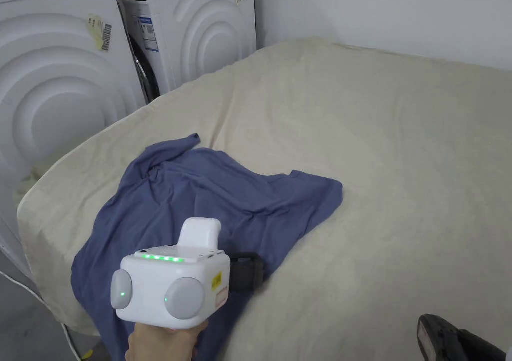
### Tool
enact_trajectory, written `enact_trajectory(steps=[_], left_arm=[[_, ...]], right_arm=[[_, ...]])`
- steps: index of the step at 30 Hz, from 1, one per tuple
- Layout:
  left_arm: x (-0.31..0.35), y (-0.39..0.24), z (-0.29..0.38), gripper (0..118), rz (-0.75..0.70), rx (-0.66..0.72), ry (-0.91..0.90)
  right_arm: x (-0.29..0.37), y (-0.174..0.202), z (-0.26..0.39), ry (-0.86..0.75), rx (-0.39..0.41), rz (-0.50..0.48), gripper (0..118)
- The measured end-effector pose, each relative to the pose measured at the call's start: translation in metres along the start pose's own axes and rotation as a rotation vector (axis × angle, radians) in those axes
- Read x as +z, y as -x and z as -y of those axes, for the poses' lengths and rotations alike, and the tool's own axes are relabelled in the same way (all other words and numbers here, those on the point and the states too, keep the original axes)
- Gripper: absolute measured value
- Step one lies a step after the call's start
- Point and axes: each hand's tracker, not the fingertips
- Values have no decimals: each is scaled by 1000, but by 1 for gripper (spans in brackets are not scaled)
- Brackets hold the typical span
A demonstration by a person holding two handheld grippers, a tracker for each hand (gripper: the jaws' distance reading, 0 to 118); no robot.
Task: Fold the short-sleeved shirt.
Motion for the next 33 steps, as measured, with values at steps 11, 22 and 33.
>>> enact_trajectory(steps=[11, 22, 33], left_arm=[[22, -2, -15, 10, -24, -7, 33], [66, -7, -31, 10, -47, -34, -30], [199, -50, -103, 10, 56, -74, -320]], right_arm=[[0, -2, 4, 26, -5, 1, 0], [20, -13, -3, -3, -32, 22, 0], [85, -41, -16, -136, -82, 85, 0]])
